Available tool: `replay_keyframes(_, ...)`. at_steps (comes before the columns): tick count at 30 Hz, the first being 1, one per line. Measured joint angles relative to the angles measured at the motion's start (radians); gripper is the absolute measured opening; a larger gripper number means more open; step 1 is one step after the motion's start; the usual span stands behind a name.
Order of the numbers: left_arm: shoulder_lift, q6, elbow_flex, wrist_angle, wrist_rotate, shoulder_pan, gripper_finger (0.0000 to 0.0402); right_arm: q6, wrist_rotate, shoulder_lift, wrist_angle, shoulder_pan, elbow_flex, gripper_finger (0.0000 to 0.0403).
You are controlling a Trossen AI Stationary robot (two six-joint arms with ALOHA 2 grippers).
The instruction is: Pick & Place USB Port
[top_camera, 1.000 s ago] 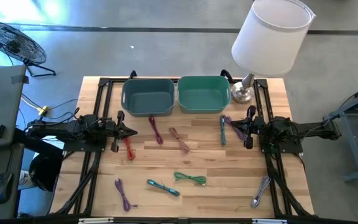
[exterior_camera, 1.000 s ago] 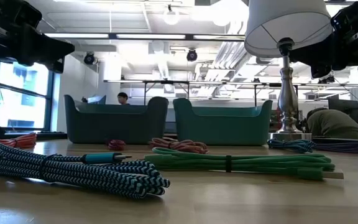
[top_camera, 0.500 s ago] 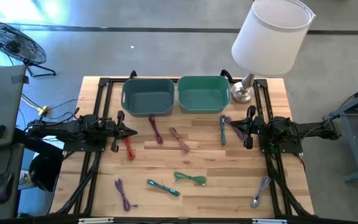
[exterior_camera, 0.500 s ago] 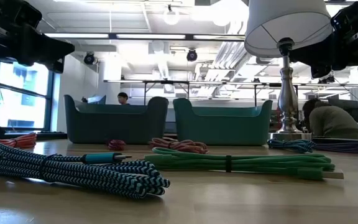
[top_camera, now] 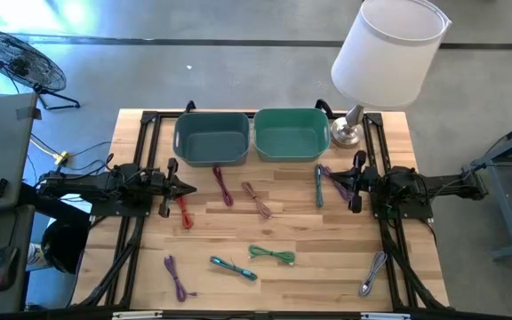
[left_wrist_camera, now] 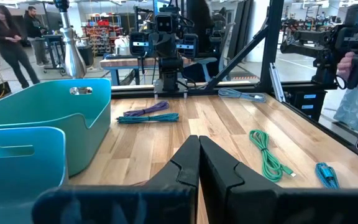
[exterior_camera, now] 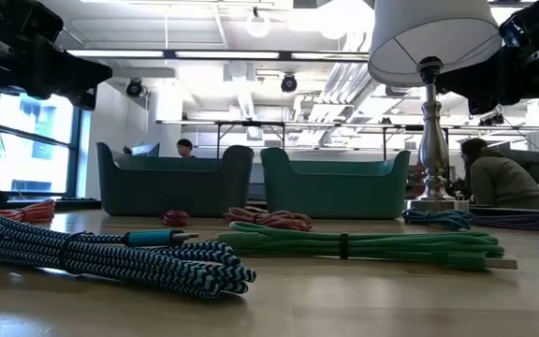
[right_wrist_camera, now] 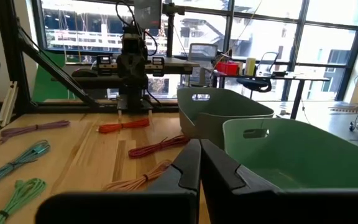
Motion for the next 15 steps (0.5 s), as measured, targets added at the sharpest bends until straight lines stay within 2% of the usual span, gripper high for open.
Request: replay_keyframes(15,0.0,0.0,0.0,0.0,0.0,0.0,0.0001,0.004,0.0,0.0,0.048,0.0,0.0,0.0)
